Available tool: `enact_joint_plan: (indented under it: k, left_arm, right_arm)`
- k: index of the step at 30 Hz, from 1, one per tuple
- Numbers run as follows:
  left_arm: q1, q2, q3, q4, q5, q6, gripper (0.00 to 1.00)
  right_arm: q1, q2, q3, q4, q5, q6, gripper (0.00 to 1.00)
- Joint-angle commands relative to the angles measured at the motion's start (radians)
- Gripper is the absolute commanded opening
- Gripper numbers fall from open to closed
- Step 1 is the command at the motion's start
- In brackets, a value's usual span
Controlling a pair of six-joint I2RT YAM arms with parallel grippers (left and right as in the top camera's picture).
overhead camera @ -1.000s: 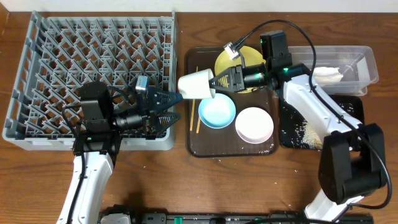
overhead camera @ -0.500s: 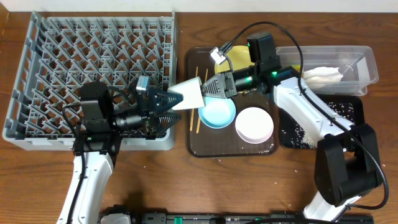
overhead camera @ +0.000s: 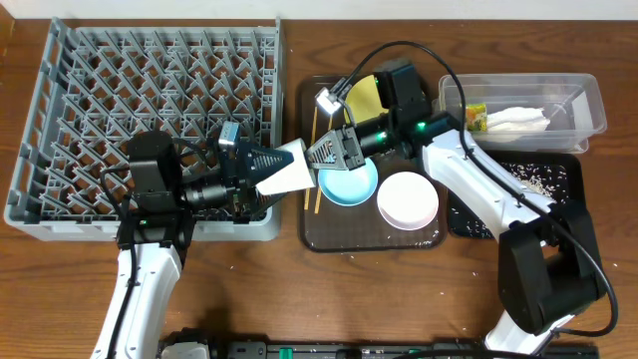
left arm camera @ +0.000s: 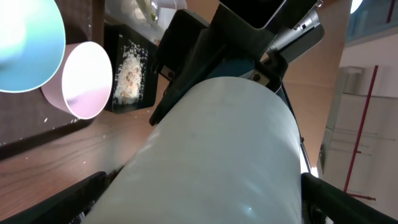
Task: Sort waste into correct bins and load items into the dishwasher
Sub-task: 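Release the cup from the right gripper and withdraw right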
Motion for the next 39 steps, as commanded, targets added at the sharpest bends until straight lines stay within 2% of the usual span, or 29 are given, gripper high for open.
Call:
enact_joint_plan:
  k: [1,12,14,18,24,30,37,39]
  left_arm:
    - [0.005,0.002,0.018,0.005,0.032,0.024,0.95]
    - [0.005,0.002,0.018,0.005,0.032,0.024,0.93]
    - [0.005,0.002,0.018,0.005,0.032,0.024,0.89]
    - [0.005,0.002,0.018,0.005,0.032,0.024,0.72]
    - [0.005,0.002,0.018,0.005,0.032,0.024,0.56]
    - [0.005,0.002,0.018,0.005,0.020,0.025,0.52]
    - [0.005,0.002,0.018,0.039,0.001,0.024,0.40]
    - [0.005,0.002,0.018,0.064,-0.002,0.024,0.38]
  right_arm:
    - [0.020,0.025,0.002,0.003,-0.038,-0.037,0.01]
    - [0.022,0.063,0.002,0.002,-0.109,-0.060,0.01]
    - [0.022,0.063,0.002,0.002,-0.109,-0.063,0.01]
    - [0.022,0.063,0.002,0.002,-0.109,-0.063,0.01]
    - [0.022,0.063,0.002,-0.001,-0.113,-0.063,0.01]
    - [0.022,0.063,0.002,-0.001,-0.116,-0.063,0.04]
    - [0.007,0.063,0.002,0.000,-0.116,-0.062,0.36]
    - [-0.015,0.063,0.002,0.000,-0.115,-0.062,0.43]
